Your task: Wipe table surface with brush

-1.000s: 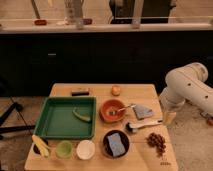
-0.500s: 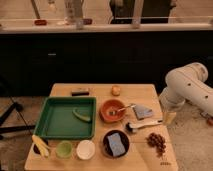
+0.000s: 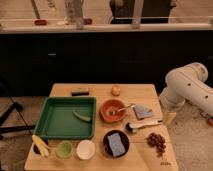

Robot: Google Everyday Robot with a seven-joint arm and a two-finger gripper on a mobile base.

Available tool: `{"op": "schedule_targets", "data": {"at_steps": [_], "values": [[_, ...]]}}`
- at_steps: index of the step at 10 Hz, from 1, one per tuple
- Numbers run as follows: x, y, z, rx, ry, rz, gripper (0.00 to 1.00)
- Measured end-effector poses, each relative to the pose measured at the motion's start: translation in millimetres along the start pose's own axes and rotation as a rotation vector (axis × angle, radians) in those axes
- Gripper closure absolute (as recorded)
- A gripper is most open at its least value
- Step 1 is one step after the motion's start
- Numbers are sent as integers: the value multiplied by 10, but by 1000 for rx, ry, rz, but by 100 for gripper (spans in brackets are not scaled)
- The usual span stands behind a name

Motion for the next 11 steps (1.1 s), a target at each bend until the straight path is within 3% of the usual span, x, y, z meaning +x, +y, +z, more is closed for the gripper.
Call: {"op": "schedule_targets", "data": {"at_steps": [9,11], "values": [[1,0,1,0,0,0,20],[23,3,41,-8,5,40,20]]}}
